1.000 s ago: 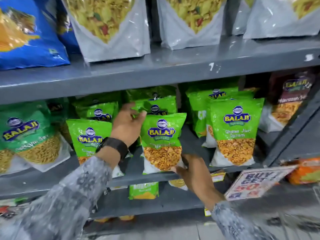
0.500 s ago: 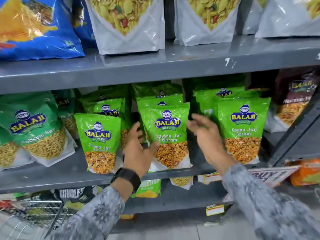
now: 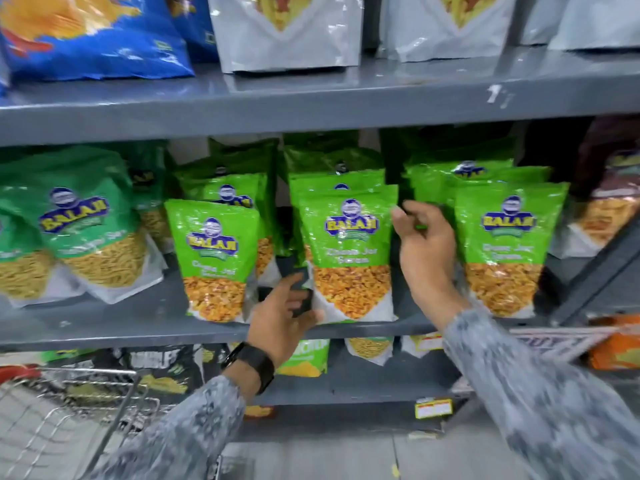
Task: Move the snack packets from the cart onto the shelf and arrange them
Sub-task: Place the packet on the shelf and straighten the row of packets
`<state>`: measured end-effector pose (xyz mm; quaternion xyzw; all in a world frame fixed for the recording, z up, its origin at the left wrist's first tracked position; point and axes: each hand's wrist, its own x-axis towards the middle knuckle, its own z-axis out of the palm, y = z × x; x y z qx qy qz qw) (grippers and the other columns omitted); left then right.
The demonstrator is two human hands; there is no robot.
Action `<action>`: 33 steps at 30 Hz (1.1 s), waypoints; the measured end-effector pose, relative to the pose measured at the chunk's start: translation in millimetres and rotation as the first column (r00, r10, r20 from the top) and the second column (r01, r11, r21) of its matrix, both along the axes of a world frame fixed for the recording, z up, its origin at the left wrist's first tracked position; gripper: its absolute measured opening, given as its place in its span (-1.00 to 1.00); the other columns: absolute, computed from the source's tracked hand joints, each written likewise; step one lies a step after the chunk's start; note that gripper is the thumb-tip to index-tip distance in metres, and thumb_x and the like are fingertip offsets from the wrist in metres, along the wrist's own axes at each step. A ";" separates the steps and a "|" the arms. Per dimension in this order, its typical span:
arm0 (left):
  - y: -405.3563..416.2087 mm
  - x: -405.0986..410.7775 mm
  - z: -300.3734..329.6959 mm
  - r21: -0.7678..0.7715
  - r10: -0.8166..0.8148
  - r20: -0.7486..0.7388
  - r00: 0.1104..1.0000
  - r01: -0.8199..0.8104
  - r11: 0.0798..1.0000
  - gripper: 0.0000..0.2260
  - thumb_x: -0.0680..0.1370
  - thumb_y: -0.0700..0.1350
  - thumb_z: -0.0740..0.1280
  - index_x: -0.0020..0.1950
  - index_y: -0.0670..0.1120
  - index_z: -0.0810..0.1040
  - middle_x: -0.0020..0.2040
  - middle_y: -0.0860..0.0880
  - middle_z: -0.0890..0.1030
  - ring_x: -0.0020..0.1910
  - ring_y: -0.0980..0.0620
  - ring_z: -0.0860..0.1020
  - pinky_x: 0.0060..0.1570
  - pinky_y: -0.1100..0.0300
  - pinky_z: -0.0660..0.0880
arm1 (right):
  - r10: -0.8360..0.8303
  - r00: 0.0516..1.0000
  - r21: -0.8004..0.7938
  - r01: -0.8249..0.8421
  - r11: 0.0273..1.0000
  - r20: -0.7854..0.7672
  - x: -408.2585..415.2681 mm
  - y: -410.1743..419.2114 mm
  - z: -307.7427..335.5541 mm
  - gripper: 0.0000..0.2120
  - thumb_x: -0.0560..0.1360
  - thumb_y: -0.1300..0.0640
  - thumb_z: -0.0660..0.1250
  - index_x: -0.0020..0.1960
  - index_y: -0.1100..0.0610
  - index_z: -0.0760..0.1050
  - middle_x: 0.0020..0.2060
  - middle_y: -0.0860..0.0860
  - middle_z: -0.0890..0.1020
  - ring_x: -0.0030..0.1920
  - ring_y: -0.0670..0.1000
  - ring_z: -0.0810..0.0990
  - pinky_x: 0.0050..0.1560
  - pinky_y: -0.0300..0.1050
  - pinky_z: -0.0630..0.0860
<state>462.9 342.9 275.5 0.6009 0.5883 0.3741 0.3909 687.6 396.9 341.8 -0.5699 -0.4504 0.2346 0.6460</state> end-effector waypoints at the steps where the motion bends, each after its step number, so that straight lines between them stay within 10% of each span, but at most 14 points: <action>1: -4.5 -11.7 7.5 0.074 0.024 0.016 1.000 -0.025 0.997 -0.51 0.45 -0.14 0.52 0.33 0.09 0.47 0.02 0.06 0.66 0.00 0.07 0.65 0.12 0.07 0.60 | -0.044 0.997 0.065 0.040 0.997 0.061 -8.1 -17.6 -6.0 -0.88 0.54 0.00 0.43 0.06 -0.02 0.61 -0.19 -0.19 0.64 -0.19 -0.36 0.57 -0.13 -0.49 0.41; 6: 14.5 -108.9 74.7 0.529 0.449 0.001 0.894 -0.381 0.758 -0.79 0.50 -0.02 0.43 0.11 0.10 0.53 -0.20 0.07 0.61 -0.26 0.25 0.55 -0.20 0.40 0.48 | 0.301 0.912 -0.167 -0.262 0.950 0.279 -100.3 -56.4 -40.5 -0.97 0.46 0.03 0.47 -0.11 -0.04 0.65 -0.25 -0.23 0.69 -0.22 -0.22 0.64 -0.15 -0.28 0.48; 10: 64.2 -158.5 107.0 0.178 0.410 0.086 0.908 -0.419 0.890 -0.52 0.56 -0.06 0.39 0.45 -0.13 0.40 -0.01 0.00 0.57 -0.09 0.08 0.55 -0.05 0.36 0.51 | 0.646 0.643 -0.665 -0.272 0.695 0.411 -173.2 -45.8 -75.9 -0.63 0.49 0.00 0.44 0.27 0.05 0.61 0.21 0.05 0.69 0.21 0.15 0.66 0.10 0.01 0.60; 17: 102.4 -171.9 110.9 0.204 0.340 0.226 0.913 -0.386 0.900 -0.79 0.53 -0.17 0.43 0.12 -0.24 0.65 -0.08 -0.11 0.65 -0.17 0.11 0.53 -0.19 0.36 0.46 | 0.456 0.755 -0.618 -0.086 0.781 0.471 -184.6 -46.4 -91.0 -0.87 0.51 0.13 0.30 -0.19 0.08 0.59 -0.26 0.00 0.62 -0.06 0.18 0.65 -0.19 0.01 0.44; 22: 85.8 -181.2 96.1 0.028 0.278 0.323 0.905 -0.303 0.953 -0.70 0.52 -0.17 0.44 0.24 -0.14 0.53 -0.04 -0.08 0.65 -0.10 0.07 0.60 -0.04 0.11 0.53 | 0.346 0.801 -0.470 -0.092 0.878 0.489 -190.1 -38.4 -64.3 -0.75 0.43 0.30 0.28 -0.17 0.04 0.68 -0.13 0.04 0.78 -0.11 0.13 0.71 -0.07 0.01 0.59; 27: 38.4 -207.4 27.7 -0.183 0.050 0.140 0.989 -0.024 0.983 -0.55 0.48 -0.56 0.29 0.36 -0.42 0.36 -0.03 -0.24 0.57 -0.17 0.07 0.61 -0.16 0.22 0.56 | 0.285 0.943 -0.143 -0.310 0.940 -0.171 -191.0 15.8 3.7 -0.95 0.44 -0.05 0.40 -0.11 -0.18 0.63 -0.30 -0.18 0.63 -0.36 -0.14 0.46 -0.31 -0.17 0.35; 30: 28.4 -203.4 -3.0 -0.138 -0.035 -0.214 0.976 0.005 0.990 -0.63 0.44 -0.27 0.50 0.22 -0.25 0.55 -0.08 -0.13 0.64 -0.13 -0.06 0.58 -0.09 0.15 0.50 | 0.308 0.951 -0.196 -0.307 0.931 -0.029 -190.0 52.4 26.9 -0.80 0.50 0.00 0.46 -0.27 -0.03 0.57 -0.57 -0.23 0.51 -0.51 -0.23 0.36 -0.33 -0.19 0.28; 33: 21.5 -193.9 -13.0 -0.010 0.094 -0.304 0.948 -0.101 0.995 -0.68 0.37 -0.04 0.57 0.08 -0.02 0.62 -0.12 0.02 0.70 -0.14 0.02 0.62 -0.27 0.49 0.43 | 0.250 0.965 -0.182 -0.231 0.956 0.084 -187.0 74.4 31.1 -0.87 0.50 0.10 0.49 -0.21 0.06 0.63 -0.41 -0.15 0.56 -0.41 -0.18 0.43 -0.18 -0.17 0.37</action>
